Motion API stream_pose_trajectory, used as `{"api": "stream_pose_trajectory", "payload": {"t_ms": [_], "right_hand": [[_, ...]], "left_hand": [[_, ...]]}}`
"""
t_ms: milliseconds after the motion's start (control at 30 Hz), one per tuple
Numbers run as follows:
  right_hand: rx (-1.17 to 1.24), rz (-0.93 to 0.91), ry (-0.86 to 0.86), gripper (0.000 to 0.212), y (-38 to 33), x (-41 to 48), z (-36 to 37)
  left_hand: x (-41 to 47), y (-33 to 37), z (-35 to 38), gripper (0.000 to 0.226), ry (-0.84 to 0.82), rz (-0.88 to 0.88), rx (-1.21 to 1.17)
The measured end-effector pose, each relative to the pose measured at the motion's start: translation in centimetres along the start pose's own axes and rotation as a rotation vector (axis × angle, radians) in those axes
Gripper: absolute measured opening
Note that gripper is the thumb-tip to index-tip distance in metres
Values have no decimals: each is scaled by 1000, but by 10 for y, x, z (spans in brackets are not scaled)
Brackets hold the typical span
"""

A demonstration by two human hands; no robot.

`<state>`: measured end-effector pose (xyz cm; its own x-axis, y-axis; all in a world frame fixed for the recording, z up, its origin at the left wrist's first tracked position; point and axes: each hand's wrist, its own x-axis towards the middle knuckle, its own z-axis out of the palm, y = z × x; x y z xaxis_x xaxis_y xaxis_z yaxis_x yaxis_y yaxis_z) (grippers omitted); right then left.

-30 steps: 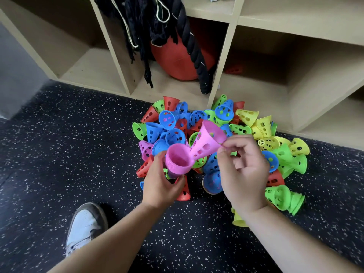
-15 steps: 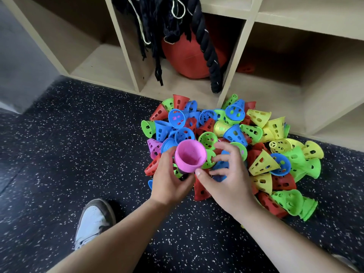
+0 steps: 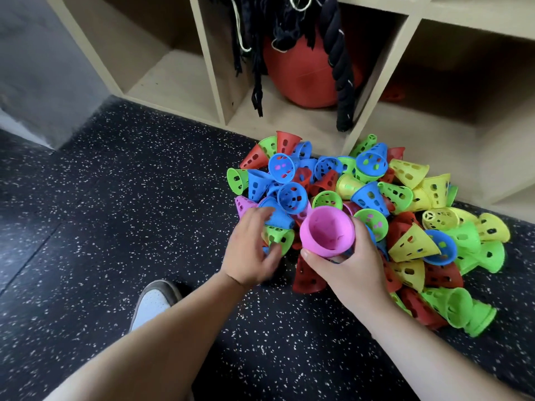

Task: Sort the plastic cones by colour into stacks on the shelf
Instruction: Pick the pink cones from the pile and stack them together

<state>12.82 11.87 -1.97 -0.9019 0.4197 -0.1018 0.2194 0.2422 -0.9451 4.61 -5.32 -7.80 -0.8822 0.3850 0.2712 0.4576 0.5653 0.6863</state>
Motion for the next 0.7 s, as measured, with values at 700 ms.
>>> {"api": "stream_pose_trajectory", "payload": {"t_ms": [700], "right_hand": [[-72, 12, -15, 63, -1, 7, -3]], "left_hand": [[53, -46, -31, 10, 302, -437, 167]]}}
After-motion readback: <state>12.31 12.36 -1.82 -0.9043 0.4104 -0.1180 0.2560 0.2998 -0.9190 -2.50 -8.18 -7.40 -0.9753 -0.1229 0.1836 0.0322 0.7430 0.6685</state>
